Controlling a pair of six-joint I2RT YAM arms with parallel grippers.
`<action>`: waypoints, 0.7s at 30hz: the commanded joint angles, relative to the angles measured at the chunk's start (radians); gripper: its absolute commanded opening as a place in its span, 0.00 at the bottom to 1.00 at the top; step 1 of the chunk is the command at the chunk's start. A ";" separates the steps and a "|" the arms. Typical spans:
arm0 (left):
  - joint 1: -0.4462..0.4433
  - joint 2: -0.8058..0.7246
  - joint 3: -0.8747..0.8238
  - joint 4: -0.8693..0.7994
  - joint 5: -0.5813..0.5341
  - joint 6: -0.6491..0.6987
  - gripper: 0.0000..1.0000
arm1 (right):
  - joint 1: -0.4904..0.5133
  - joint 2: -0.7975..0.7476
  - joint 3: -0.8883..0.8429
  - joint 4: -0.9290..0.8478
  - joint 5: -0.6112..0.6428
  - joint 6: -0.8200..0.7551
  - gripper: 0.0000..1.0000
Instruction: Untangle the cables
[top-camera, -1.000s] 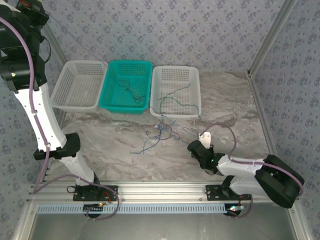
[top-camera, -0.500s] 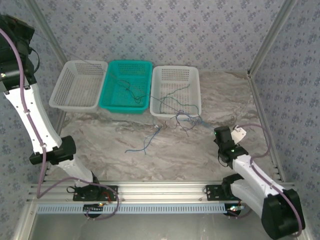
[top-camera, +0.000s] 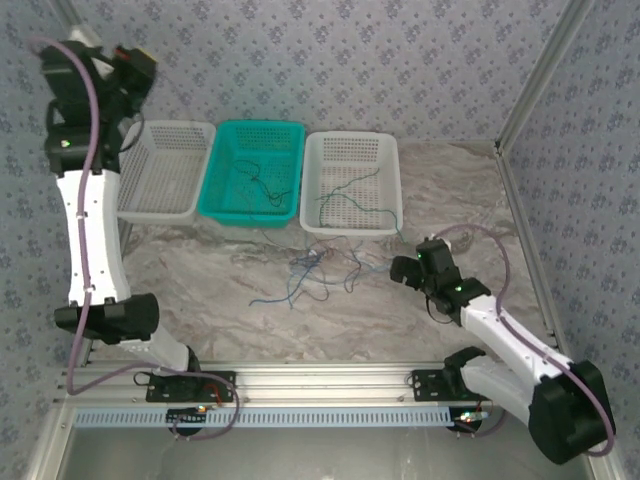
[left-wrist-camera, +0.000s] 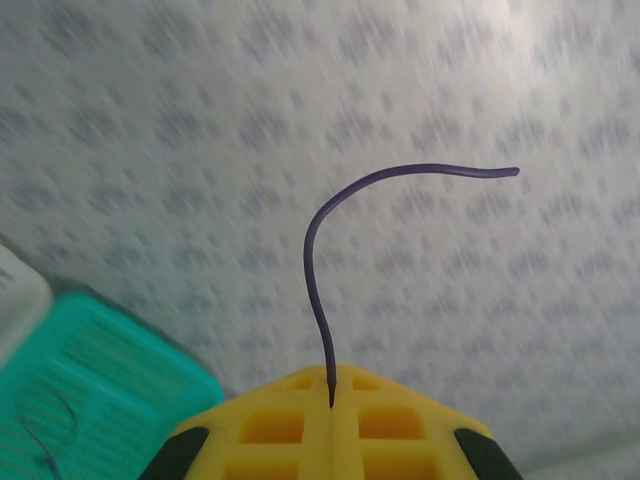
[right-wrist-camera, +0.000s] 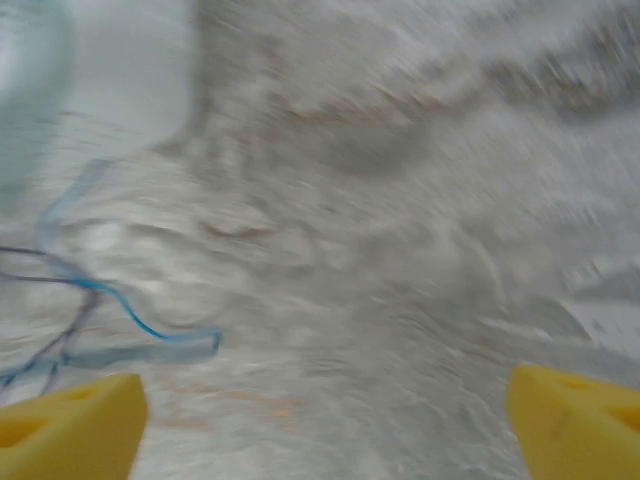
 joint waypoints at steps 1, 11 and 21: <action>-0.049 -0.109 -0.086 0.130 0.036 0.014 0.00 | 0.042 -0.049 0.137 -0.055 -0.105 -0.150 1.00; -0.143 -0.144 -0.017 0.091 0.057 -0.001 0.00 | 0.270 0.290 0.600 0.007 -0.485 -0.406 1.00; -0.226 -0.154 0.044 0.094 0.076 -0.006 0.00 | 0.274 0.666 0.754 0.509 -0.550 -0.333 0.96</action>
